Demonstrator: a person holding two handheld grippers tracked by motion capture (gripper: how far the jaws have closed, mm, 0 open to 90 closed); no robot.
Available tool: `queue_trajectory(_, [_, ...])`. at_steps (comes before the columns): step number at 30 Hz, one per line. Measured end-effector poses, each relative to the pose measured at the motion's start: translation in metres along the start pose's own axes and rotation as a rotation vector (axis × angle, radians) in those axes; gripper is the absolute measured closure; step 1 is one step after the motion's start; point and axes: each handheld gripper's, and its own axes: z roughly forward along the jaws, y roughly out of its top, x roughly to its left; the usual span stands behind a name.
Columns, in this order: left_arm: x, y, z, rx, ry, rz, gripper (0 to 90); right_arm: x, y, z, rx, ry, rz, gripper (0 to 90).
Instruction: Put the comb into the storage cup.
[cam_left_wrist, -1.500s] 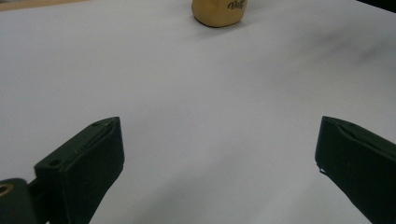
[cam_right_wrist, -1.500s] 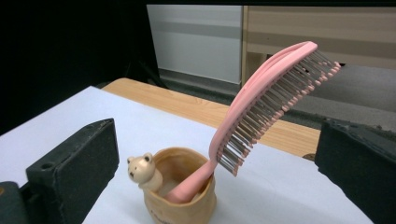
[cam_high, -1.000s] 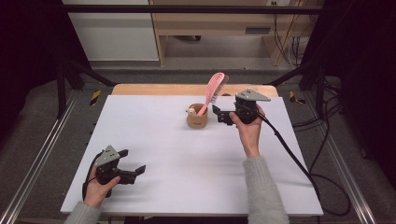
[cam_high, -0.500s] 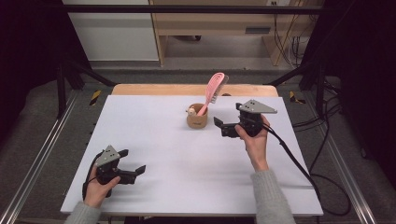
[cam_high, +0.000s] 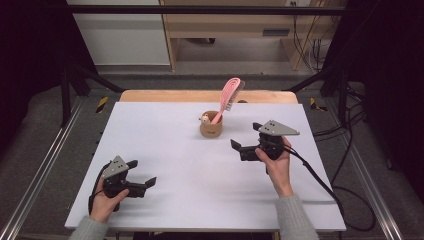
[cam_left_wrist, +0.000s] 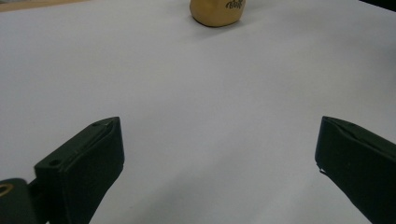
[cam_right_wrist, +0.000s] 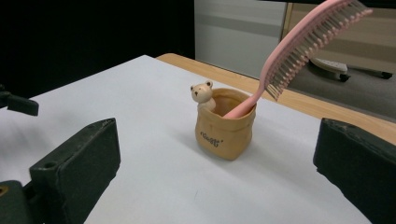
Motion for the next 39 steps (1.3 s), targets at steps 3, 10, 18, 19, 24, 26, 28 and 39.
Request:
queue_trajectory(3, [0.000,0.000,0.000,0.000,-0.001,0.000,1.4,-0.001,-0.009,-0.001,0.013,0.001,-0.004,1.3])
queue_trajectory(10, [0.000,0.000,0.000,-0.002,-0.003,0.006,1.4,-0.007,-0.031,-0.004,0.043,0.001,0.019,1.3])
queue_trajectory(18, [-0.001,0.000,0.000,-0.003,-0.004,0.014,1.4,-0.016,-0.055,-0.013,0.083,-0.015,0.031,1.4])
queue_trajectory(19, [0.000,0.000,0.000,-0.003,-0.006,0.014,1.4,-0.017,-0.058,-0.014,0.085,-0.018,0.026,1.5])
queue_trajectory(24, [0.000,0.000,0.000,-0.005,-0.007,0.013,1.4,-0.021,-0.071,-0.021,0.115,-0.014,0.032,1.4])
queue_trajectory(26, [0.000,0.000,0.000,-0.007,-0.008,0.010,1.4,-0.022,-0.077,-0.024,0.121,-0.010,0.025,0.6])
queue_trajectory(28, [0.000,0.000,0.000,-0.009,-0.006,0.008,1.5,-0.023,-0.081,-0.027,0.131,-0.018,0.024,0.6])
queue_trajectory(39, [0.001,0.000,0.000,-0.013,-0.005,0.002,1.4,-0.030,-0.097,-0.040,0.163,-0.033,0.038,0.4])
